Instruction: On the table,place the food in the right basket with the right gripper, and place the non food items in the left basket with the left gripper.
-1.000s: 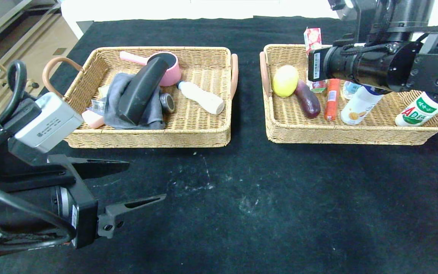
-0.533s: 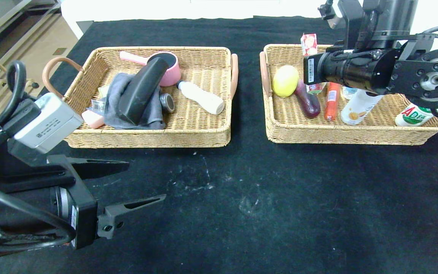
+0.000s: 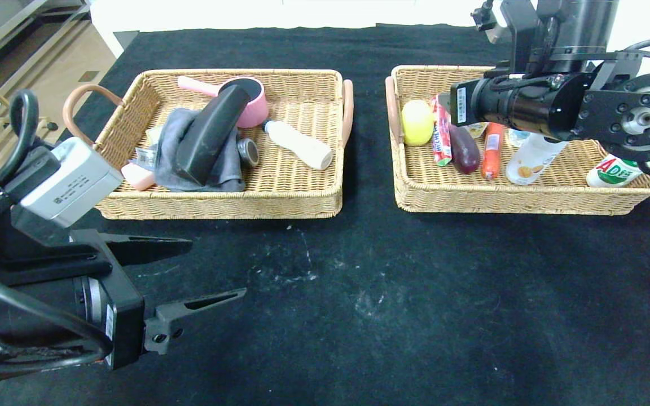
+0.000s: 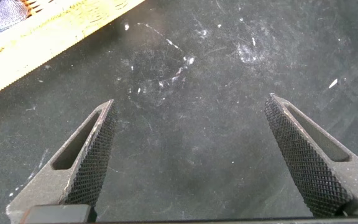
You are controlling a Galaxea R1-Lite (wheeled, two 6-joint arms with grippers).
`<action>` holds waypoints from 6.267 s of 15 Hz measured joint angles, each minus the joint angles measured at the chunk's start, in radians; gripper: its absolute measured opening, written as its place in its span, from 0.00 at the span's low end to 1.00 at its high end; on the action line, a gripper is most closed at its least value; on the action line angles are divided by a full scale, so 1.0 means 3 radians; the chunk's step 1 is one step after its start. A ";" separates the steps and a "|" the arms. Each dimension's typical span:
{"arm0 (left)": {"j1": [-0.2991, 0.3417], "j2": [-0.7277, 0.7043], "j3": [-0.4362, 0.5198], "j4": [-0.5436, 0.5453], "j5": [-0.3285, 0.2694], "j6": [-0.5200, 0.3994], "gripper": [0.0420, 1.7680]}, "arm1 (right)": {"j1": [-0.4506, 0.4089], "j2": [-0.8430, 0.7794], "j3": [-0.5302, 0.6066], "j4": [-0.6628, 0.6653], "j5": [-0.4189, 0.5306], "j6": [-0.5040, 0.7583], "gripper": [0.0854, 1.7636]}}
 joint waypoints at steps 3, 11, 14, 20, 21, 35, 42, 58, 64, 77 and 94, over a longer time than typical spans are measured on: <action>-0.0001 0.0000 0.0000 0.0001 -0.0001 0.0000 0.97 | 0.0008 -0.0005 0.0009 0.0001 0.0001 -0.0050 0.76; 0.0003 -0.0011 0.0000 -0.0004 0.0004 -0.0004 0.97 | 0.0057 -0.0313 0.0369 0.0015 0.0070 -0.0087 0.89; 0.0003 -0.0031 -0.0002 -0.0004 0.0020 -0.0008 0.97 | 0.0083 -0.0689 0.0834 0.0018 0.0215 -0.0109 0.92; 0.0006 -0.0135 -0.0037 -0.0004 0.0024 -0.0021 0.97 | 0.0216 -0.1710 0.2009 0.0026 0.0321 -0.0108 0.94; 0.0006 -0.0169 -0.0045 -0.0004 0.0030 -0.0021 0.97 | 0.0228 -0.1856 0.2177 0.0026 0.0323 -0.0108 0.95; 0.0709 -0.1638 0.0306 0.0619 0.0137 -0.0056 0.97 | -0.0731 -0.4291 0.3372 0.1072 0.0823 -0.0082 0.96; 0.1283 -0.2460 0.0486 0.0852 0.0187 -0.0060 0.97 | -0.1405 -0.5318 0.3633 0.1576 0.0981 0.0087 0.96; 0.1604 -0.3775 0.1198 0.1001 0.0167 -0.0062 0.97 | -0.1487 -0.6519 0.4462 0.1507 0.0946 0.0279 0.96; 0.1609 -0.3939 0.2043 0.0091 0.0178 -0.0135 0.97 | -0.1479 -0.6538 0.5367 0.0529 0.0972 0.0255 0.96; 0.1611 -0.3950 0.2763 -0.0362 0.0207 -0.0131 0.97 | -0.1477 -0.6538 0.6192 0.0205 0.1089 0.0413 0.96; 0.1614 -0.3948 0.2845 -0.0191 0.0523 -0.0467 0.97 | -0.1477 -0.6538 0.6196 0.0205 0.1088 0.0421 0.97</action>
